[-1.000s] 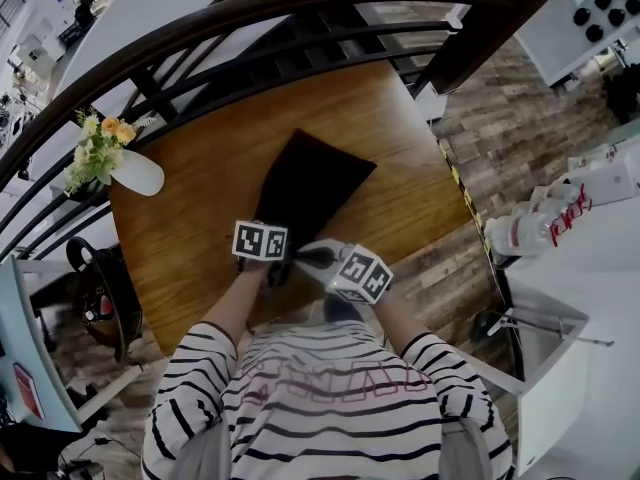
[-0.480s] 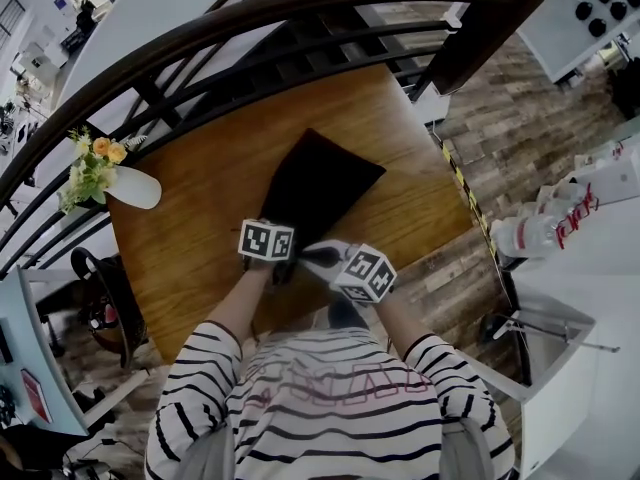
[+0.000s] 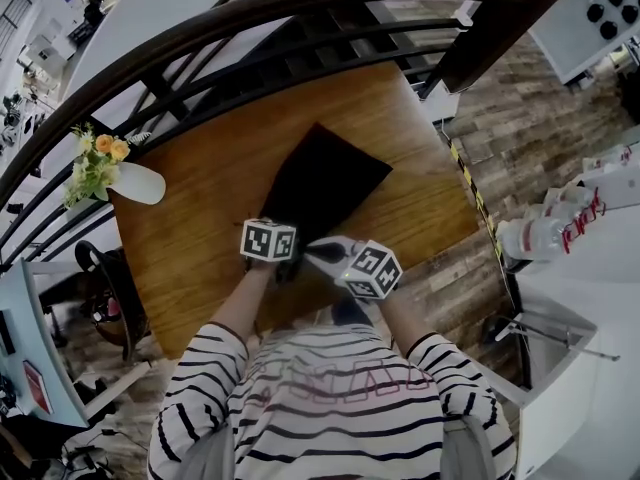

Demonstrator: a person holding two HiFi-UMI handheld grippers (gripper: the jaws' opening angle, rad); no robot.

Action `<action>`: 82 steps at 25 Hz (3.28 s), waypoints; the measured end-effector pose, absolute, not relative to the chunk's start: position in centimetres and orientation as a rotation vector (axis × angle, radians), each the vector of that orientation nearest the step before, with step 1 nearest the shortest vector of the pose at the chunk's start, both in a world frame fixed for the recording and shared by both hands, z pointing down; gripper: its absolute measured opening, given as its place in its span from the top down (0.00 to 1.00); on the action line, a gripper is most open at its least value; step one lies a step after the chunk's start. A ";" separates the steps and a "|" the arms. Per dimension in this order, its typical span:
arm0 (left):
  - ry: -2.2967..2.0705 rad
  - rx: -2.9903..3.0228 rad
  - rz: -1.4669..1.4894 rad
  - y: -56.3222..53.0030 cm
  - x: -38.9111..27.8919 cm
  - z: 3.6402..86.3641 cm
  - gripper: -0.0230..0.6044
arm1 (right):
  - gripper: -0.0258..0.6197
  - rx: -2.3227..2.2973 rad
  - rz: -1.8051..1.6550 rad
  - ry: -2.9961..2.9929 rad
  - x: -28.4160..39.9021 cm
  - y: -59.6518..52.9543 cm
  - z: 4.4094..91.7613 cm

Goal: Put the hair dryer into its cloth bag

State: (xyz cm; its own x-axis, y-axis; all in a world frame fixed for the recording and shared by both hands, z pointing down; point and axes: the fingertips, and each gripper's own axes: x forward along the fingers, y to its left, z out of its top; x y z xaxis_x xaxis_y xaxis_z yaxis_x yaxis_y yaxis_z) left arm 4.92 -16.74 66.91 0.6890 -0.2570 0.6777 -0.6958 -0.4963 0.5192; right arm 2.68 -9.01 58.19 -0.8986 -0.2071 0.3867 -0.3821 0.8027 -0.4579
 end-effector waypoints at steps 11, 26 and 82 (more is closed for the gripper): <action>-0.812 2.119 0.784 -14.4 1.9 67.2 0.56 | 0.94 0.444 0.789 -2.668 1.4 -8.3 58.3; -0.837 2.158 0.912 -12.3 0.1 67.4 0.49 | 0.94 0.438 0.786 -2.668 -0.2 -7.0 58.1; -0.752 2.239 0.962 0.3 -7.2 64.5 0.42 | 0.94 0.590 0.773 -2.672 -4.0 -4.4 57.8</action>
State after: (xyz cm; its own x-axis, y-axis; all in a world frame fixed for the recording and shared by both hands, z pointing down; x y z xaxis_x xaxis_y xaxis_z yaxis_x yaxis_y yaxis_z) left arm -7.25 0.34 64.53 0.5802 -0.2635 0.7707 -0.6843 -0.6708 0.2858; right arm -4.04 -4.39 57.79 -0.8718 -0.3016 0.3860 -0.4610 0.7715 -0.4385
